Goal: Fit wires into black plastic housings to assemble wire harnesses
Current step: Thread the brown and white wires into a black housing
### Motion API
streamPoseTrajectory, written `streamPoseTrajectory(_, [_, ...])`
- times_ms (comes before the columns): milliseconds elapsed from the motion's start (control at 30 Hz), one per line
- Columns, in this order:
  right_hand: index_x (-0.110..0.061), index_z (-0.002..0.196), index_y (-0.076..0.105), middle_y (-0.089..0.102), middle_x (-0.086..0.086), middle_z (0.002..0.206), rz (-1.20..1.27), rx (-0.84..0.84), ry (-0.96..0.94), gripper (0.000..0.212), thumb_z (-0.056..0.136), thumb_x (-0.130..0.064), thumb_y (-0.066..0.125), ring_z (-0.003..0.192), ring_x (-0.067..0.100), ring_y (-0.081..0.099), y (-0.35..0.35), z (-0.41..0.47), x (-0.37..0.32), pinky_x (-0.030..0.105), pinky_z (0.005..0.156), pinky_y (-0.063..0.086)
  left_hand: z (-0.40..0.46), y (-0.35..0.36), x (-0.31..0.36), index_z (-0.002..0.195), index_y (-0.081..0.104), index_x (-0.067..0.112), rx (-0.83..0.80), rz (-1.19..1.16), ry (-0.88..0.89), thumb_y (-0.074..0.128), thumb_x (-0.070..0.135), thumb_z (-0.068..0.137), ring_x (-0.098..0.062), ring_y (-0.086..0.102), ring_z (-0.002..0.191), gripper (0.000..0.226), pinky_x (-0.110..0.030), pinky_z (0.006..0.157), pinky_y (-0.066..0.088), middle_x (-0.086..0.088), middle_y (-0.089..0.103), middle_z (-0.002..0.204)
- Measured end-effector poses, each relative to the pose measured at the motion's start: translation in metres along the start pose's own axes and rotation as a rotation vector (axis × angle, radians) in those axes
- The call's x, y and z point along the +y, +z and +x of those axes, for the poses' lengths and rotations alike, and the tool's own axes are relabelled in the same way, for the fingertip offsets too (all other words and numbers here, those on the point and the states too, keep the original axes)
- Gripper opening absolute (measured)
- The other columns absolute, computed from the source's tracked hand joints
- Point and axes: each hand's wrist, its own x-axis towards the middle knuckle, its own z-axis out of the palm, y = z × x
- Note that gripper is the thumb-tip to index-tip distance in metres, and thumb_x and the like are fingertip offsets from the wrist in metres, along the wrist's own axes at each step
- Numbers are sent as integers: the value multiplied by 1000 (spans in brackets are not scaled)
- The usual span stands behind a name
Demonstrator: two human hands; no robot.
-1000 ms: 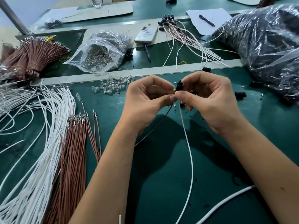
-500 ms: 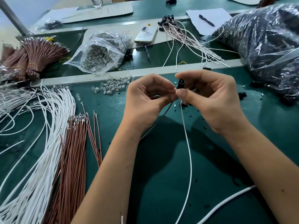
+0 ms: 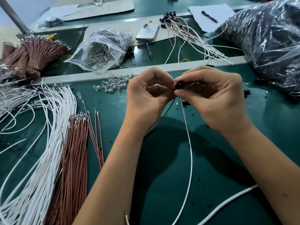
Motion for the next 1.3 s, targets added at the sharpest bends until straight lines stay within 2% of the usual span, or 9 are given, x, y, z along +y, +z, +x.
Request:
streamPoseTrajectory(200, [-4, 103, 77, 73, 12, 96, -36, -5, -20, 25, 81, 4, 84, 87, 20, 72, -1, 0, 0, 24, 80, 56, 0, 0, 1, 81, 63, 9, -4, 33, 10, 81, -12, 74, -12, 66, 69, 29, -26, 69, 54, -5, 69, 78])
streamPoseTrajectory(533, [-6, 102, 77, 73, 12, 96, -4, -16, 9, 23, 82, 3, 84, 86, 26, 71, -2, 0, 5, 33, 80, 59, -1, -1, 0, 82, 63, 8, 14, 60, 2, 83, -11, 72, -15, 70, 73, 29, -31, 70, 57, -5, 71, 78])
streamPoseTrajectory(700, [-4, 102, 77, 71, 15, 96, -5, -18, 33, 23, 81, 2, 84, 83, 29, 69, -3, 1, 7, 34, 76, 59, 0, 0, 1, 79, 63, 11, 18, 45, 1, 83, -14, 70, -13, 69, 72, 32, -29, 70, 57, 1, 71, 75])
streamPoseTrajectory(833, [-3, 103, 77, 71, 15, 96, -5, -19, 28, 23, 81, 2, 85, 85, 23, 70, -3, 1, 6, 30, 78, 58, 0, -1, 1, 80, 63, 11, 4, 34, 17, 81, -15, 71, -10, 68, 70, 33, -25, 69, 54, 5, 70, 74])
streamPoseTrajectory(1000, [-2, 102, 77, 71, 15, 96, -23, -13, 13, 23, 81, 2, 85, 84, 24, 70, -2, 0, 3, 27, 79, 57, 0, -1, -1, 81, 63, 9, -12, 26, 23, 83, -10, 74, -12, 67, 71, 29, -29, 71, 55, 1, 69, 76])
streamPoseTrajectory(1300, [-4, 103, 77, 73, 13, 96, 16, -7, 21, 25, 80, 4, 84, 84, 19, 71, -2, 0, 1, 27, 79, 57, 1, -1, -1, 81, 63, 10, -13, 38, 31, 81, -12, 74, -10, 66, 70, 29, -26, 70, 53, 2, 69, 76])
